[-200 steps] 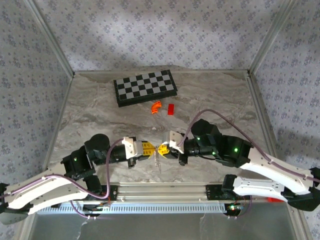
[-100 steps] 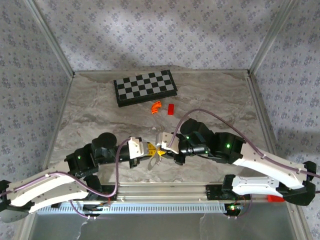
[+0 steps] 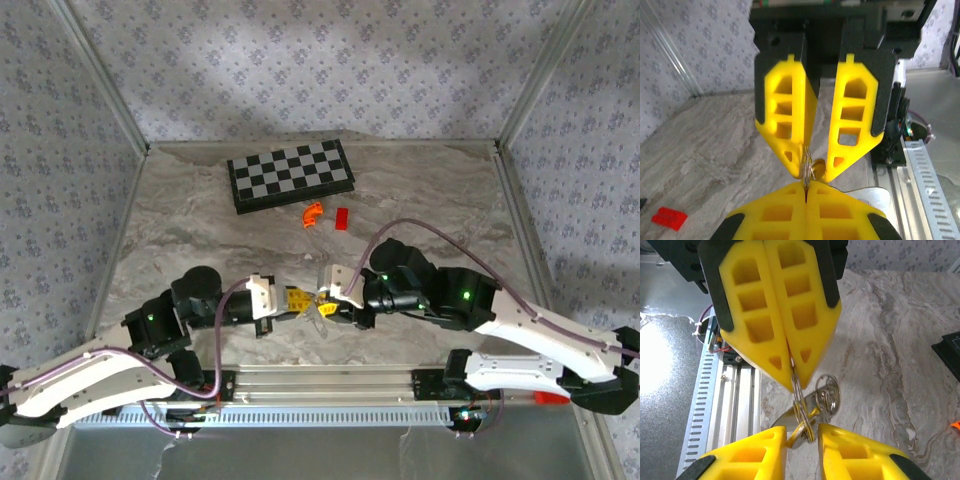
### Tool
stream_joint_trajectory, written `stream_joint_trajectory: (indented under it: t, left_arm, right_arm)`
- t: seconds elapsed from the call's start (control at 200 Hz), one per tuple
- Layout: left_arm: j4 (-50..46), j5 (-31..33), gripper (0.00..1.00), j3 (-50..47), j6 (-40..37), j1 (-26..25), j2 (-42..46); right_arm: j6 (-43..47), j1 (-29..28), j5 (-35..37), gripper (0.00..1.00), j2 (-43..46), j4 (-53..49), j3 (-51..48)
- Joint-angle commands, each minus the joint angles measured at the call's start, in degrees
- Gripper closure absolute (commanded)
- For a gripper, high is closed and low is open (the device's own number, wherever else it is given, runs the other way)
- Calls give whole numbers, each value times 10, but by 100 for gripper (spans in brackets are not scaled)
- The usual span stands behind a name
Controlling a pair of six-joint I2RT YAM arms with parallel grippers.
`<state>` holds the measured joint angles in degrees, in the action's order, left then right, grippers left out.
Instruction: Put the keys on the keyring
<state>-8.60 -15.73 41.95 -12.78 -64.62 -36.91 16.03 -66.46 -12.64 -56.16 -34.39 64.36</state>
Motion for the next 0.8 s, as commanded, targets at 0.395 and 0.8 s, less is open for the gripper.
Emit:
stream_joint_trajectory:
  t: [0.395, 0.8]
  left_arm:
    - [54, -40, 100, 7, 17, -1, 19]
    - [90, -47, 100, -4, 23, -1, 23]
  right_arm:
    - [-8, 15, -41, 78, 10, 46, -8]
    - [-9, 19, -55, 100, -2, 38, -20]
